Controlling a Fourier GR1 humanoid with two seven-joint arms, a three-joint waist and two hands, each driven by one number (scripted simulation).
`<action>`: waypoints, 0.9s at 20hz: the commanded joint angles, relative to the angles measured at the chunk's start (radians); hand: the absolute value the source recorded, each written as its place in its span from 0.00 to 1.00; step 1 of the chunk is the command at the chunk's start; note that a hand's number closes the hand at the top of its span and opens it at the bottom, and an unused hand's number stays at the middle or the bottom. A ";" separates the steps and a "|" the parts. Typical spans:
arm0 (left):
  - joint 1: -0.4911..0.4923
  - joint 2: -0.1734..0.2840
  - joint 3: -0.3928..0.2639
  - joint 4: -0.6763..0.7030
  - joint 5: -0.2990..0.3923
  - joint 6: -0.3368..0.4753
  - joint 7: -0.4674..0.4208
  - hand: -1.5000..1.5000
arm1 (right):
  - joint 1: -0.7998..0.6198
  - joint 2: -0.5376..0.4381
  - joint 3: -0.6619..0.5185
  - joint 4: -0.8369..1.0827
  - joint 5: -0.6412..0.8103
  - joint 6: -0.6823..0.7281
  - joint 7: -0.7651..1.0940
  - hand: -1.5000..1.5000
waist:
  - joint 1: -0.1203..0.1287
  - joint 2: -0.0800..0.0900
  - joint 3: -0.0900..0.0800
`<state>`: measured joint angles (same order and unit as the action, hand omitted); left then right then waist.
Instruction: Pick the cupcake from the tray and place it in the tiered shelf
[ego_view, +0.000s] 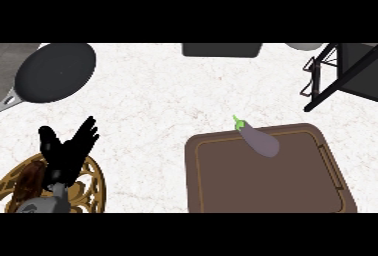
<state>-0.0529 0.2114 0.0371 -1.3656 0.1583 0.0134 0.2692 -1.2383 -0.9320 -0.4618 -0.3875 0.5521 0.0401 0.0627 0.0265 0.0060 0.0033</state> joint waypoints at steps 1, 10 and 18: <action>0.008 -0.011 -0.022 -0.051 -0.025 0.036 0.059 0.50 | -0.002 0.038 -0.080 0.002 -0.086 -0.039 -0.002 0.00 | -0.006 -0.003 -0.002; -0.028 -0.001 0.010 0.028 -0.002 -0.003 0.040 0.50 | -0.047 -0.050 -0.184 0.001 -0.179 -0.132 0.055 0.00 | -0.012 -0.001 -0.003; 0.008 -0.013 -0.001 0.014 -0.011 -0.011 0.009 0.50 | 0.018 -0.223 -0.270 0.053 -0.206 -0.261 0.052 0.00 | -0.001 0.007 -0.001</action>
<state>-0.0539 0.1968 0.0403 -1.3677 0.1448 0.0168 0.2667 -1.2398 -1.0989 -0.6821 -0.3566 0.3738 -0.1586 0.1205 0.0209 0.0066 0.0030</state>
